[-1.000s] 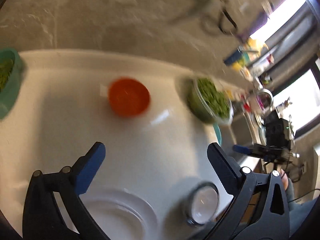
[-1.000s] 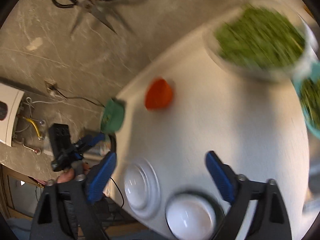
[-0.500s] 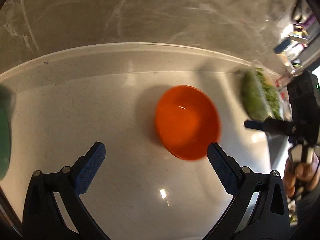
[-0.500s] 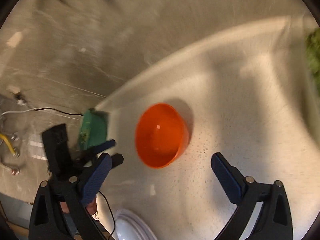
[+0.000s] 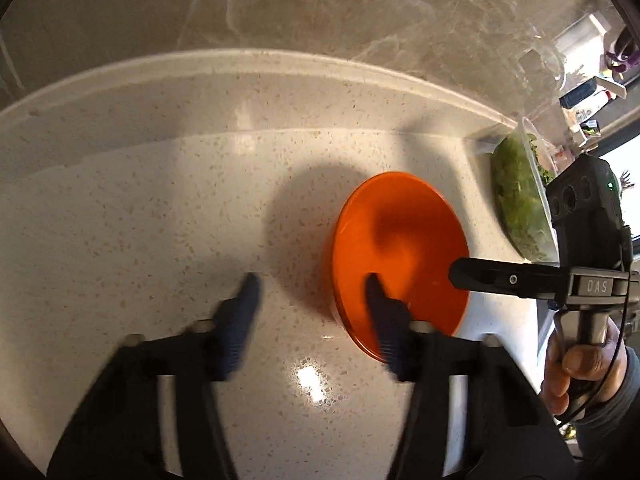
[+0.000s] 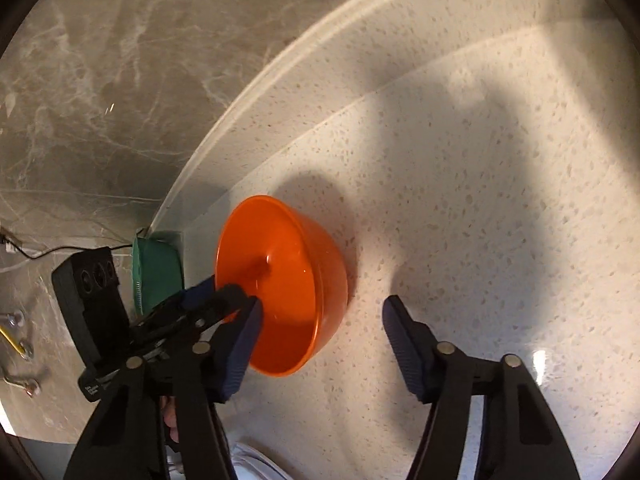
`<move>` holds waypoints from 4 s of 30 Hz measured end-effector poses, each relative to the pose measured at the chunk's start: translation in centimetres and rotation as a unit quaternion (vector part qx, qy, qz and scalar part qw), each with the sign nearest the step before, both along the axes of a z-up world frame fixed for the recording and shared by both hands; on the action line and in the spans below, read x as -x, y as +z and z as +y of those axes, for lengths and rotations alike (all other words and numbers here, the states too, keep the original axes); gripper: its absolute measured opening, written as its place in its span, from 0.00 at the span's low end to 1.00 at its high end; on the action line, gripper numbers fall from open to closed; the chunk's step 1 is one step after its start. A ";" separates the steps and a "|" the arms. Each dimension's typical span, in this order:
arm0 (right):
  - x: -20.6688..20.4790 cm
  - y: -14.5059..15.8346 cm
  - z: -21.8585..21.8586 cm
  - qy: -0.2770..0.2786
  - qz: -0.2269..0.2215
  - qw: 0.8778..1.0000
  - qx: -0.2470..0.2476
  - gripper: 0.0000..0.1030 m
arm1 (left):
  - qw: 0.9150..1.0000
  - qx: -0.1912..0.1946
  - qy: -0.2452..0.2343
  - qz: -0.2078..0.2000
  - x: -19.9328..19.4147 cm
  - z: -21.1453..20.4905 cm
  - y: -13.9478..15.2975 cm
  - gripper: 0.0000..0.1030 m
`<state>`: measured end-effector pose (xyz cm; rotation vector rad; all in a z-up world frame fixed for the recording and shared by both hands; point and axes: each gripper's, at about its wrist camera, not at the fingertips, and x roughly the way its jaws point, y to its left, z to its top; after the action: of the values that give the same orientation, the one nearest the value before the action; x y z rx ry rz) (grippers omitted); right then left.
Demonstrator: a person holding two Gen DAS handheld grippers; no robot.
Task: Organize plates and bowls
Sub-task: 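Reach both grippers to the orange bowl and pinch its rim, then carry the orange bowl into the white bowl and open grippers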
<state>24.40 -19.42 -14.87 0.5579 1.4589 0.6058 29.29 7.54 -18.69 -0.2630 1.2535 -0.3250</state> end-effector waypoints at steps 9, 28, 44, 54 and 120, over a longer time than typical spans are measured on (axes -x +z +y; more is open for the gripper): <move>-0.6 -0.9 0.6 -0.013 0.011 1.000 -0.011 0.41 | 0.999 0.019 -0.021 0.014 -0.3 -1.0 -1.3 0.16; -1.1 -1.3 -0.2 -0.040 0.028 0.998 -0.026 0.25 | 0.999 0.021 -0.009 0.040 0.1 -1.8 -0.5 0.11; 7.9 6.7 -5.9 -0.051 -0.021 0.997 -0.054 0.27 | 0.998 0.045 -0.053 -0.006 8.6 -7.6 7.6 0.11; 16.9 8.7 -10.9 -0.061 -0.036 0.995 -0.065 0.29 | 0.994 0.061 -0.091 -0.013 16.2 -13.8 10.1 0.11; 26.9 5.5 -17.5 0.036 -0.094 0.990 0.098 0.44 | 0.999 0.019 -0.033 0.014 31.9 -23.2 4.3 0.59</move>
<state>-2.47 -36.93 -9.33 0.2879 1.3460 0.5482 -2.57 -15.69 -14.36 -0.2599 1.2858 -0.4041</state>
